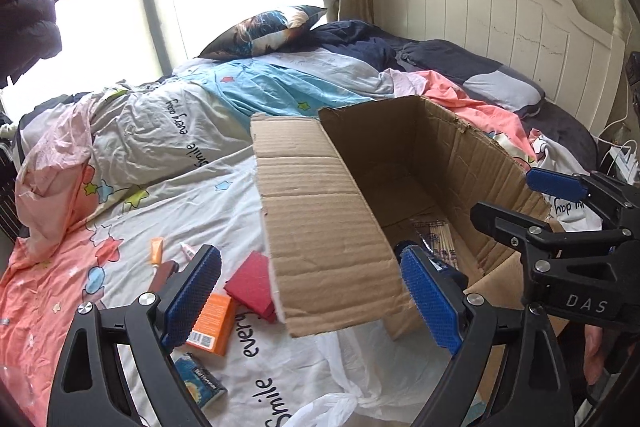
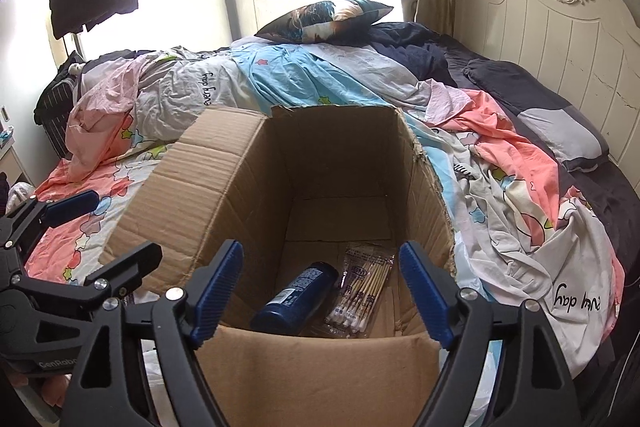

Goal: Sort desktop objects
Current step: 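Release the shampoo bottle and swab bag into the cardboard box, then move the left gripper to the blue print pack while the right approaches the red box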

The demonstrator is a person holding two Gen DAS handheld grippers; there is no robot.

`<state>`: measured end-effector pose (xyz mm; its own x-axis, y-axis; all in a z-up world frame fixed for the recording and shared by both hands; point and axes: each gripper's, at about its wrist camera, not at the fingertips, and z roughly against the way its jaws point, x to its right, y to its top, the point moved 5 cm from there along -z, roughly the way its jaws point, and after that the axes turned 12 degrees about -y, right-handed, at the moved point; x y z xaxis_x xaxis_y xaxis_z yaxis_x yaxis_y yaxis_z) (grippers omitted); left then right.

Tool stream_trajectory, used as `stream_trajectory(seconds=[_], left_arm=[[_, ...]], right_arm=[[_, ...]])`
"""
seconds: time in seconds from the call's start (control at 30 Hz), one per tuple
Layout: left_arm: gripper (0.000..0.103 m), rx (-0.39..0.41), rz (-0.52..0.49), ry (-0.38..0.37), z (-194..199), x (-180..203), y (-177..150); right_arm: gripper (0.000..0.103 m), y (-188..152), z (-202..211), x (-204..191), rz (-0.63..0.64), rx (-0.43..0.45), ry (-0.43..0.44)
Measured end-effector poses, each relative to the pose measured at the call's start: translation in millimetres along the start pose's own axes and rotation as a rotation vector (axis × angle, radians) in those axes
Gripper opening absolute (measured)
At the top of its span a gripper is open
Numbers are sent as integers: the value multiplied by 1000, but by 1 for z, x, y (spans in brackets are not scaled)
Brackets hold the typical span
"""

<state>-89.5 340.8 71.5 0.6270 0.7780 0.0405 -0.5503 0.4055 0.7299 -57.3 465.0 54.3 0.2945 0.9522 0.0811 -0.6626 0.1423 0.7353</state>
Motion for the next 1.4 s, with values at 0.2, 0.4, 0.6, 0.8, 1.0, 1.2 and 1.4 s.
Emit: stream_trajectory(seconds=[0.2,0.4,0.6,0.8,1.0,1.2,1.4], left_arm=[[103,41,13,36,34,-22,-12],[103,66,22,78,64,-44,-24],[103,70,41,108,84,-68,-42],[103,57,120,114,91,-103,-66],[103,7,165,162,87,-136,-98],[103,-35,201,174,73,-157,-124],[103,-82,238,170,56,-175,-148]], right_arm=[[78,-2,24,-28,44,27,19],[78,-8,37,-57,86,38,39],[78,-15,46,-88,131,44,71],[78,-26,52,-122,189,50,102],[78,-37,51,-154,252,45,132],[78,-47,41,-184,309,32,153],[78,-56,24,-205,347,3,158]])
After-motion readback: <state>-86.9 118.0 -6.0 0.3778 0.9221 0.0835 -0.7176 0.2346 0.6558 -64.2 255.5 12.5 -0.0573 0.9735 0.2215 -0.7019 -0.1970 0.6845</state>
